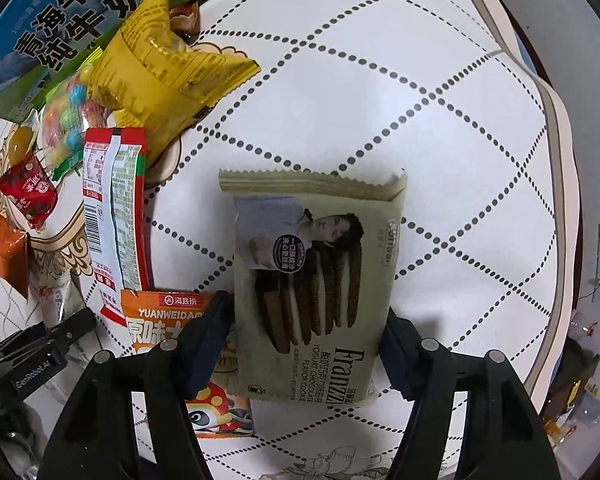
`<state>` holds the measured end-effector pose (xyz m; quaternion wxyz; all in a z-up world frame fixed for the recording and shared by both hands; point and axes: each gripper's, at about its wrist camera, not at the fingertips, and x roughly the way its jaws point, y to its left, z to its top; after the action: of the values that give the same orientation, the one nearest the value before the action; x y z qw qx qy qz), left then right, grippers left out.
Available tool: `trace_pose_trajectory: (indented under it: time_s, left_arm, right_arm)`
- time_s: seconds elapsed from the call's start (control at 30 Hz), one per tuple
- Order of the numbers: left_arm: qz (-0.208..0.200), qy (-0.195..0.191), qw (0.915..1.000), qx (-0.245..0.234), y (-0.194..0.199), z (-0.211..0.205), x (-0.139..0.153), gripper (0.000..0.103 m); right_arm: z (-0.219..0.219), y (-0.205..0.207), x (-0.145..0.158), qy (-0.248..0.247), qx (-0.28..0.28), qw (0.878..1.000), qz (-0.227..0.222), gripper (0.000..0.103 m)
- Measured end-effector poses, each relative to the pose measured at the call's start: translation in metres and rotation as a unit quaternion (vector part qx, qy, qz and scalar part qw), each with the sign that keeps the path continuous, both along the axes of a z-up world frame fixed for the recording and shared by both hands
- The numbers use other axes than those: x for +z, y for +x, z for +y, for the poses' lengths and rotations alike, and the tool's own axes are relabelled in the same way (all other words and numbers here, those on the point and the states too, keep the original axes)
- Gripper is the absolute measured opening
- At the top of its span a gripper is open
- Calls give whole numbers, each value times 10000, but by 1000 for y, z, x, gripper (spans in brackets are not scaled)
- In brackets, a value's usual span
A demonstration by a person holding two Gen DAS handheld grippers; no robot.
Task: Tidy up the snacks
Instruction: 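Grasp the oat cookie pack with the left tool while the right tool grasps the Franzzi wafer pack, then carry both packs into the box and release them beside the bags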
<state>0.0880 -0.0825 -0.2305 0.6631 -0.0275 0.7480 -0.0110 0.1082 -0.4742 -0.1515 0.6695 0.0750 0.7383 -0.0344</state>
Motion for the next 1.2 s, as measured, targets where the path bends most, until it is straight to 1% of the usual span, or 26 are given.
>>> trace_pose_trajectory:
  time_s: [0.07,0.13,0.2,0.27,0.3,0.4,0.5,0.53,0.6,0.67,0.7,0.77,0.8,0.87,0.93,0.97,1.1,1.2]
  left_arm:
    - [-13,-18,10000,-1,0,0,5,50]
    - [-22,-70,10000,13,4,2,17,50]
    - [-23,-203,9998,44,0,1,27,50]
    - [-104,-357,9993,14,-2,-2,46,50]
    - [-170,-462,9988,-10,-3,-5,58,50]
    - [-391,-785,9961,-45,4,-12,95,50]
    - [-758,-1163,9903,-90,26,-24,143,50]
    - [-906,-1280,9875,-144,38,-27,163,50]
    - [-1165,-1430,9826,-220,64,-28,193,50]
    - [-1454,-1419,9786,-313,95,-32,221,50]
    - [-1572,-1347,9777,-364,112,-36,231,50]
    - [-1745,-1178,9766,-437,142,-30,245,50]
    - [-1785,-1054,9772,-467,154,-27,244,50]
    - [-1779,-843,9792,-486,190,-20,244,50]
    - [-1712,-526,9826,-484,222,-17,235,50]
    - [-1654,-463,9840,-475,237,-18,227,50]
    - [-1381,-121,9894,-431,288,-16,197,50]
    - [-1271,55,9911,-393,313,-14,180,50]
  right_arm:
    - [2,-5,3,7,66,9999,-79,61]
    - [3,-10,7,52,91,9999,-123,60]
    - [-1,-13,14,223,6,9996,-158,60]
    - [-4,-16,26,460,-85,9987,-204,60]
    - [-6,-16,38,664,-140,9973,-277,60]
    - [-3,-8,71,1028,-117,9933,-521,60]
    - [2,20,119,1315,59,9865,-972,60]
    - [3,33,132,1379,110,9843,-1092,60]
    - [9,58,157,1477,261,9794,-1349,60]
    - [18,92,179,1400,391,9760,-1620,60]
    - [18,108,188,1324,475,9745,-1748,60]
    - [14,141,204,1080,595,9722,-1992,60]
    - [14,160,206,957,669,9720,-2039,60]
    - [11,194,206,757,724,9718,-2113,60]
    - [10,228,201,460,829,9715,-2173,60]
    - [8,245,197,350,854,9719,-2165,60]
    - [5,298,177,71,961,9755,-1977,60]
    - [1,329,156,-60,1033,9787,-1774,60]
